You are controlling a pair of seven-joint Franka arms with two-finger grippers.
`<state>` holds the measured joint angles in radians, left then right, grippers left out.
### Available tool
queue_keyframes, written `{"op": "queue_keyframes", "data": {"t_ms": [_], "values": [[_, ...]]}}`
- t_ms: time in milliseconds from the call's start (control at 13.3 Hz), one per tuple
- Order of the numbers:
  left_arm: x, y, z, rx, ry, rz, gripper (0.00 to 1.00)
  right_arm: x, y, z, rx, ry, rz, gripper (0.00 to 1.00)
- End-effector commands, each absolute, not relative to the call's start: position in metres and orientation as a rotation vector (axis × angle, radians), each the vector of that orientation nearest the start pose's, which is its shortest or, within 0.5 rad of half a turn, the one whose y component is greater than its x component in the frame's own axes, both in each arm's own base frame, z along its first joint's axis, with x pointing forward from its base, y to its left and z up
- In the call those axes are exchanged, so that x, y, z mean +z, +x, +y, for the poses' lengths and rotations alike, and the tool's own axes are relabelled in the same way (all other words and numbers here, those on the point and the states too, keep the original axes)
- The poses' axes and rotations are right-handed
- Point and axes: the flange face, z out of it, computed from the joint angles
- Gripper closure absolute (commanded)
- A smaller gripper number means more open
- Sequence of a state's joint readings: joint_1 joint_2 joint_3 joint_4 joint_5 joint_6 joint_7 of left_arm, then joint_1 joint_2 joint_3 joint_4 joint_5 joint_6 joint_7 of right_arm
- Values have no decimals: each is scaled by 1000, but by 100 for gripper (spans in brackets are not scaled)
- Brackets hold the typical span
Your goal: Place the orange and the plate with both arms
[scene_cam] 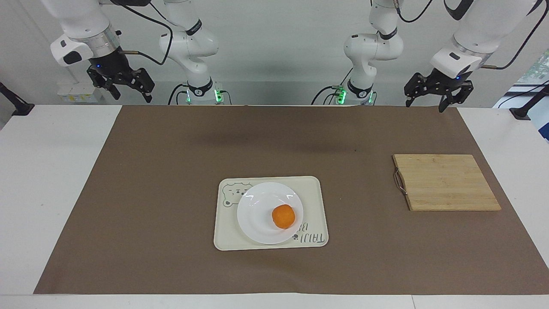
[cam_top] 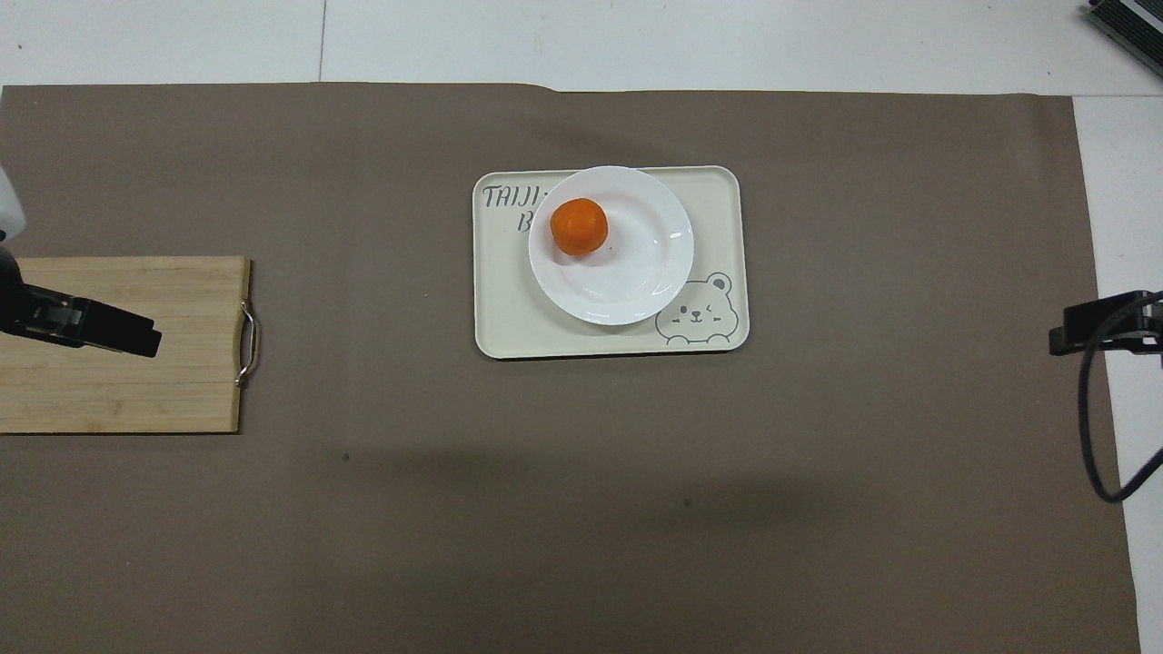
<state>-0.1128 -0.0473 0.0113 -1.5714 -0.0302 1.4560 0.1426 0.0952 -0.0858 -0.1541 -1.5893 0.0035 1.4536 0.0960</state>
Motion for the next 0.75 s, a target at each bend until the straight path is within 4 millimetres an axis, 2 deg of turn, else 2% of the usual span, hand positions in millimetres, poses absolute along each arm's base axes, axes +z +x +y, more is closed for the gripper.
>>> {"op": "queue_keyframes", "data": {"t_ms": [0,375,676], "values": [[637,499,-57,90,-3164,367,0,651,506,-30,40,-3138,239,0],[640,502,-58,68,-3163,362,0,658,514,-19,9,-3166,213,0],[640,504,-59,61,-3163,364,0,658,516,-21,-10,-3164,208,0]]}}
